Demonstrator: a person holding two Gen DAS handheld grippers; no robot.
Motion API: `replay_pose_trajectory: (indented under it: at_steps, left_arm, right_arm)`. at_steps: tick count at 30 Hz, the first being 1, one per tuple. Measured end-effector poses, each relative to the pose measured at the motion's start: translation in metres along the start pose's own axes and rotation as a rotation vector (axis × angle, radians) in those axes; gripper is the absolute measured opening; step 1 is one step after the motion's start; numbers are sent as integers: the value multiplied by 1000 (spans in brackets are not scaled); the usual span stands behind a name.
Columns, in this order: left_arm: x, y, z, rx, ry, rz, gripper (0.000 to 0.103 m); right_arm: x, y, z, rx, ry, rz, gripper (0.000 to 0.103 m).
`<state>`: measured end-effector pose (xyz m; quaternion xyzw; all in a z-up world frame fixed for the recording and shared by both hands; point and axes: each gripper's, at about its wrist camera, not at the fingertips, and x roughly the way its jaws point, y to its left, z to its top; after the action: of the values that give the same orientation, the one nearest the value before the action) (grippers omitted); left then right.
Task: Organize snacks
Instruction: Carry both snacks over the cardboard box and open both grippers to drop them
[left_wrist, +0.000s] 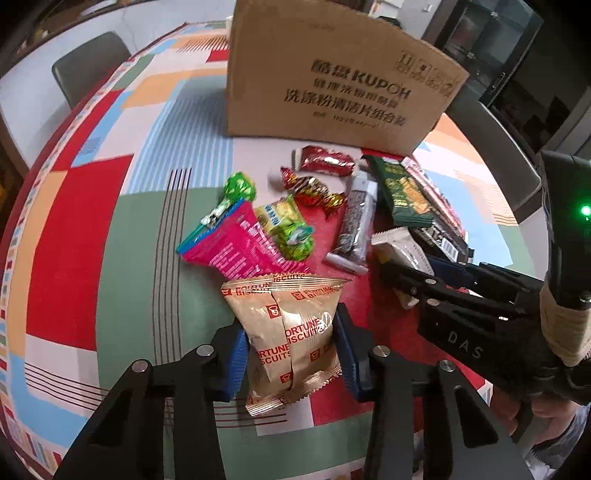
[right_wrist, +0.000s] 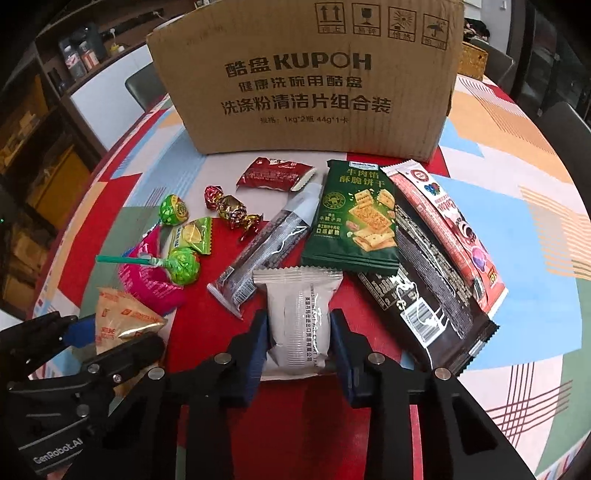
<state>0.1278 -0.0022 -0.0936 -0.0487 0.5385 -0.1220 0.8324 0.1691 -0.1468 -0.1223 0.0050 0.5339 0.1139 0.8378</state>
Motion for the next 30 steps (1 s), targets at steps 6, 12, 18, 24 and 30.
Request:
replay_pose_trajectory:
  at_steps: [6,12,18,24,30]
  left_arm:
    - [-18,-9,2,47,-71,11,41]
    - [-41,-15,9,85,-163,56,41]
    - [-58,-13,24,101,-233,68,41]
    - [-75,-20,50,138,-325,72,41]
    - [-92,-24,84,163,-420,76,41]
  right_arm:
    - [-18,1,-3,-10,-37,14,33]
    - [-46,4,-2,-35,-100,26,33]
    - [-68,9,7,-61,-172,27,33]
    - [-90,5,29,-61,-261,28,33]
    - [-113,2,63,-76,-385,10,33]
